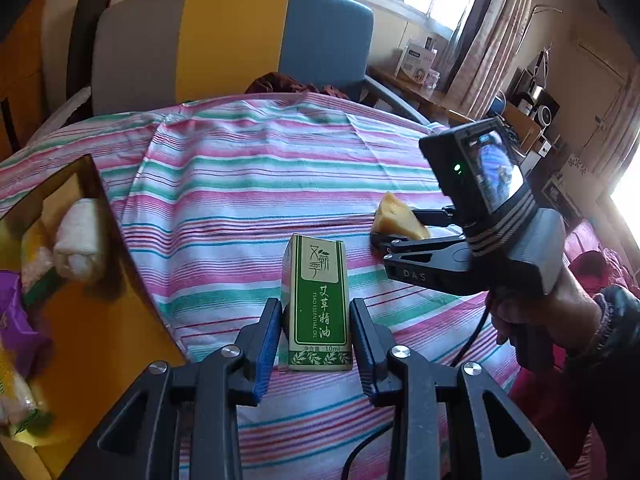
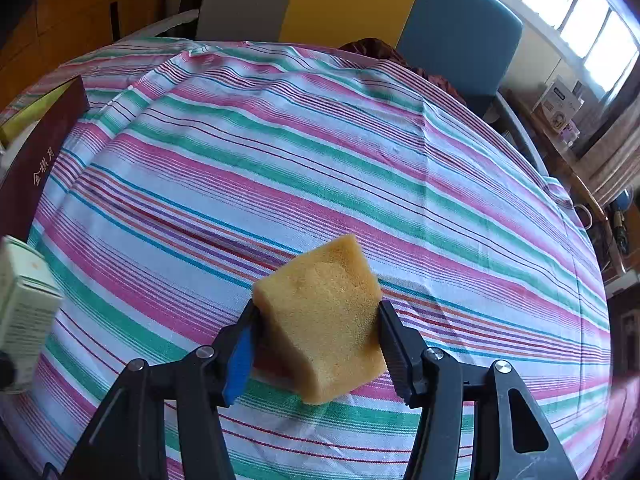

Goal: Organize objects
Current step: 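Carry the green box into the gold tray and open the left gripper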

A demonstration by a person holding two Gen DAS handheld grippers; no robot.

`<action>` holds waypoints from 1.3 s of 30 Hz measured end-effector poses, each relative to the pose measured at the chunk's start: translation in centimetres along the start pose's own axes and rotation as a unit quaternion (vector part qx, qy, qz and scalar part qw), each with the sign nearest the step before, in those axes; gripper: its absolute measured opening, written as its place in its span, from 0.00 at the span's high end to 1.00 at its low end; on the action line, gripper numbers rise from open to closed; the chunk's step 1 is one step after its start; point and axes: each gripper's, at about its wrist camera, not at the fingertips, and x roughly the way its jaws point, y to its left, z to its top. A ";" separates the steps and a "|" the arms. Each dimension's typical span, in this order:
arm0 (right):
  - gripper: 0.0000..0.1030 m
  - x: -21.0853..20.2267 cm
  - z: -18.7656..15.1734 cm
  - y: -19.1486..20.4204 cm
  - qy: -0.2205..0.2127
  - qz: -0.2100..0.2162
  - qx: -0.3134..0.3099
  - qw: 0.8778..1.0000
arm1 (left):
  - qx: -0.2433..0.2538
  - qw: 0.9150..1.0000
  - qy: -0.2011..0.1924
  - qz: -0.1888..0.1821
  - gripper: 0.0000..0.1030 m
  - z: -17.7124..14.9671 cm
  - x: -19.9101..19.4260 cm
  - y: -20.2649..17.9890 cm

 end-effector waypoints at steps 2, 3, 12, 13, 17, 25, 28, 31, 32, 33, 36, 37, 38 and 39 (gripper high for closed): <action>0.44 0.0 -0.1 0.2 -0.002 -0.006 -0.007 1.000 | -0.003 1.000 -0.009 0.003 0.67 -0.1 -1.1 0.4; 0.44 0.0 -0.1 0.2 -0.002 -0.008 -0.008 1.000 | -0.005 1.000 -0.013 0.005 0.67 -0.1 -1.5 0.5; 0.44 0.2 0.0 0.4 -0.007 -0.016 -0.018 1.000 | -0.049 0.997 -0.040 0.038 0.67 -0.3 -4.7 4.0; 0.44 0.1 -0.1 0.5 -0.007 -0.017 -0.018 1.000 | -0.056 0.997 -0.043 0.044 0.67 -0.4 -5.1 4.6; 0.44 0.1 -0.1 0.5 -0.008 -0.017 -0.019 1.000 | -0.082 0.993 -0.055 0.069 0.67 -0.9 -6.5 6.8; 0.44 0.2 -0.2 0.5 -0.011 -0.020 -0.021 1.000 | -0.120 0.978 -0.073 0.156 0.67 -3.2 -9.7 11.3; 0.44 0.2 -0.3 0.6 -0.013 -0.021 -0.021 0.999 | -0.114 0.970 -0.088 0.197 0.67 -3.8 -11.0 12.2; 0.44 0.2 -0.3 0.6 -0.014 -0.024 -0.022 0.999 | -0.118 0.966 -0.095 0.210 0.67 -4.2 -11.9 12.9; 0.44 0.2 -0.3 0.6 -0.015 -0.025 -0.022 0.999 | -0.120 0.965 -0.097 0.211 0.67 -4.1 -12.2 13.2; 0.44 0.2 -0.4 0.7 -0.015 -0.025 -0.022 0.999 | -0.122 0.965 -0.098 0.213 0.67 -4.2 -12.3 13.4; 0.44 0.2 -0.4 0.8 -0.016 -0.027 -0.020 0.999 | -0.128 0.964 -0.096 0.212 0.67 -4.2 -12.3 13.8; 0.44 0.2 -0.5 0.8 -0.016 -0.028 -0.020 0.999 | -0.129 0.964 -0.094 0.211 0.67 -4.2 -12.1 13.8; 0.44 0.2 -0.4 0.8 -0.016 -0.028 -0.020 0.999 | -0.132 0.965 -0.092 0.208 0.67 -4.3 -11.9 13.9; 0.44 0.3 -0.4 0.7 -0.017 -0.028 -0.020 0.999 | -0.134 0.965 -0.090 0.206 0.67 -4.4 -11.8 13.9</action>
